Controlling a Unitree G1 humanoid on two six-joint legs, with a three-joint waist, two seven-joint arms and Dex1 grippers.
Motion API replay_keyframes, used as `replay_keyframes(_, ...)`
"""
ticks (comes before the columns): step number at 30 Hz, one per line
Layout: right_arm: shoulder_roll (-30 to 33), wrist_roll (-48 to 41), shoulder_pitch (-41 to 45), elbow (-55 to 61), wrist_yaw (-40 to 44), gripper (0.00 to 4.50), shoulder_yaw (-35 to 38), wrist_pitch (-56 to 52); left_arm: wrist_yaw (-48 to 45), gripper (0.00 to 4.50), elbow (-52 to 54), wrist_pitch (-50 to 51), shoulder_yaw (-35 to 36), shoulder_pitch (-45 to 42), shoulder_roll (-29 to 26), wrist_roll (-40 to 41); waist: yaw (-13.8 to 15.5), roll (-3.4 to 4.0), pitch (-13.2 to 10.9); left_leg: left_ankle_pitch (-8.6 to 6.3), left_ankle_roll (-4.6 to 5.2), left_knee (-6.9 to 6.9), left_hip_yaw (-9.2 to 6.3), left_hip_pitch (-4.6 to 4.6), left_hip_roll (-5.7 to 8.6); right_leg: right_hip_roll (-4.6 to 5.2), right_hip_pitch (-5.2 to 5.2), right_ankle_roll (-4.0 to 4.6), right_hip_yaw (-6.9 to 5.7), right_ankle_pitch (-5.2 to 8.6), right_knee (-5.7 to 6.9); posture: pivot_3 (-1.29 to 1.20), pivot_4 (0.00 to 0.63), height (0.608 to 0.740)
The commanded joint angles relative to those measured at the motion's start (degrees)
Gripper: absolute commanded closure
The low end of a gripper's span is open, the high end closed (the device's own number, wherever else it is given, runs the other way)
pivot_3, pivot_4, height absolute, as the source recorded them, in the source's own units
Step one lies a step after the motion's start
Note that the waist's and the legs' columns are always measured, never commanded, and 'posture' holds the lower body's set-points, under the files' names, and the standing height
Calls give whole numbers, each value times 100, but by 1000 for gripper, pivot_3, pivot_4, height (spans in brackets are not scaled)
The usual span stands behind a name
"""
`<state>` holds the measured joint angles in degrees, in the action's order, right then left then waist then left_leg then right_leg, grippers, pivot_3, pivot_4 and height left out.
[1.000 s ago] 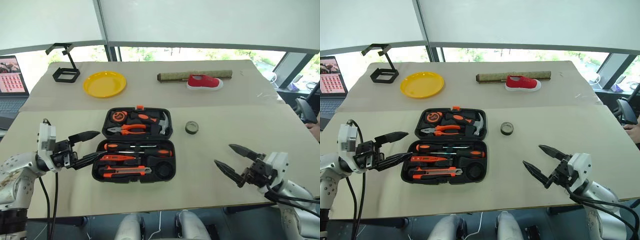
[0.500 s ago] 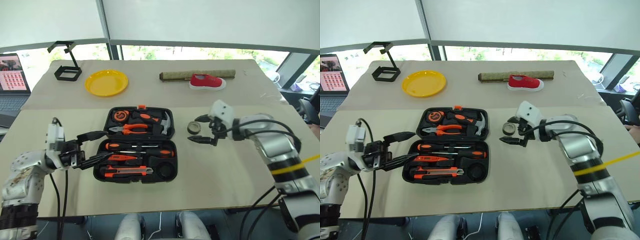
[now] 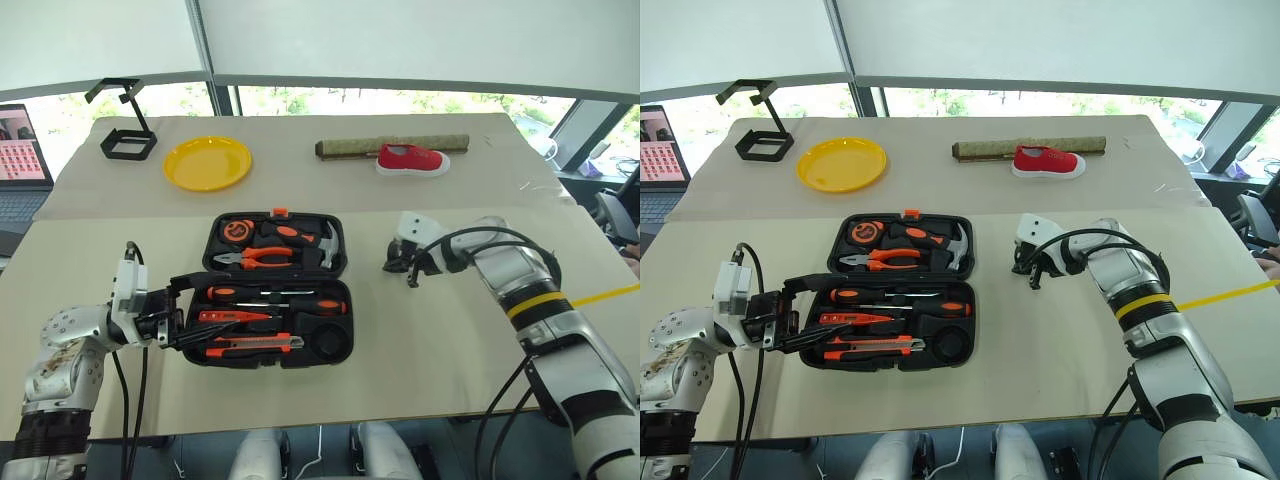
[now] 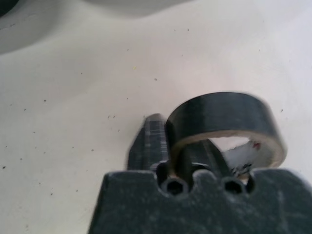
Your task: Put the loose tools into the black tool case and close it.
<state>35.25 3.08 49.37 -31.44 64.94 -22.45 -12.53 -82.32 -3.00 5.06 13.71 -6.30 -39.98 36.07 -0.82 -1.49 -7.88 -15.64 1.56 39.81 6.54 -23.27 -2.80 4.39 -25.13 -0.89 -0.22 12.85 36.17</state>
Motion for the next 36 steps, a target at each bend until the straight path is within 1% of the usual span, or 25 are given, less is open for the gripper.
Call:
replay_keyframes(1, 142, -899, -148, 1238, 1083, 4473, 371, -43, -138, 0, 178, -114, 202, 136, -164, 59, 2, 0, 0, 0, 0, -1, -1, -1, 0, -1, -1, 0, 0, 0, 0, 0, 150, 740)
replay_keyframes(3, 184, -1625, -313, 2368, 1601, 4473, 471, -864, -241, 0, 215, -164, 269, 263, -272, 43, -7, 1, -1, -1, 1, -4, -9, -2, -5, -2, -4, 0, 0, 0, -2, 0, 150, 740)
replay_keyframes(5, 194, -2174, -391, 3386, 1634, 4473, 390, -2084, -380, 0, 209, -254, 330, 441, -406, -9, -24, 3, -2, -1, 2, -4, -21, 0, -12, -3, -7, 1, 1, 0, 1, 0, 150, 740)
replay_keyframes(8, 260, -2485, -531, 4312, 1540, 4473, 93, -3142, -467, 0, 201, -348, 376, 645, -519, -37, 1, 3, -2, -2, 2, -4, -24, 7, -16, 2, -3, 4, -1, -1, 3, 0, 150, 740)
replay_keyframes(10, 198, -2477, -642, 4620, 1327, 4473, -167, -3548, -464, 0, 217, -374, 415, 776, -534, -23, 22, 0, 0, -3, 3, -3, -25, 7, -15, 8, 0, 4, -5, -1, 2, 0, 150, 740)
replay_keyframes(14, 254, -2055, -798, 4696, 987, 4473, -763, -3651, -428, 0, 430, -377, 465, 1068, -521, 27, 56, 0, 0, -4, 5, 1, -28, 4, -6, 22, 1, 4, -17, -3, 2, 0, 150, 740)
replay_keyframes(20, 381, -1866, -723, 4722, 877, 4473, -1115, -3837, -482, 0, 693, -443, 600, 1270, -467, 230, 47, 0, 0, -3, 3, 4, -26, 3, -4, 10, 0, 8, -18, -6, 3, 0, 150, 740)
replay_keyframes(23, 515, -1709, -675, 4723, 861, 4473, -1422, -3972, -805, 0, 599, -774, 539, 1379, -633, -23, 48, 0, 0, -3, 3, 3, -24, 5, -5, 9, 1, 9, -19, -6, 2, 0, 150, 740)
replay_keyframes(30, 569, -1702, -530, 4675, 847, 4473, -1653, -4251, -777, 0, 491, -950, 422, 1309, -579, -163, 128, -12, 8, -3, 3, 8, -22, 9, -5, 14, 13, 8, -30, -6, -3, 0, 150, 740)
replay_keyframes(31, 597, -1674, -511, 4680, 868, 3687, -1696, -4227, -771, 0, 490, -977, 400, 1321, -559, -185, 132, -12, 8, -3, 3, 8, -23, 9, -5, 14, 14, 8, -30, -6, -3, 0, 150, 740)
replay_keyframes(32, 589, -1675, -469, 4683, 875, 3513, -1724, -4243, -765, 0, 476, -1003, 381, 1322, -539, -204, 138, -12, 8, -3, 2, 8, -23, 9, -5, 14, 14, 9, -31, -6, -3, 0, 150, 740)
replay_keyframes(34, 561, -1672, -371, 4685, 916, 2737, -1771, -4252, -752, 0, 420, -1058, 337, 1296, -505, -243, 139, -11, 7, -3, 3, 9, -22, 7, -4, 15, 12, 9, -32, -6, -2, 0, 150, 740)
replay_keyframes(36, 543, -1683, -279, 4690, 982, 2116, -1818, -4248, -748, 0, 343, -1117, 309, 1261, -484, -276, 138, -11, 7, -3, 3, 8, -22, 5, -4, 13, 10, 9, -33, -6, -3, 0, 150, 740)
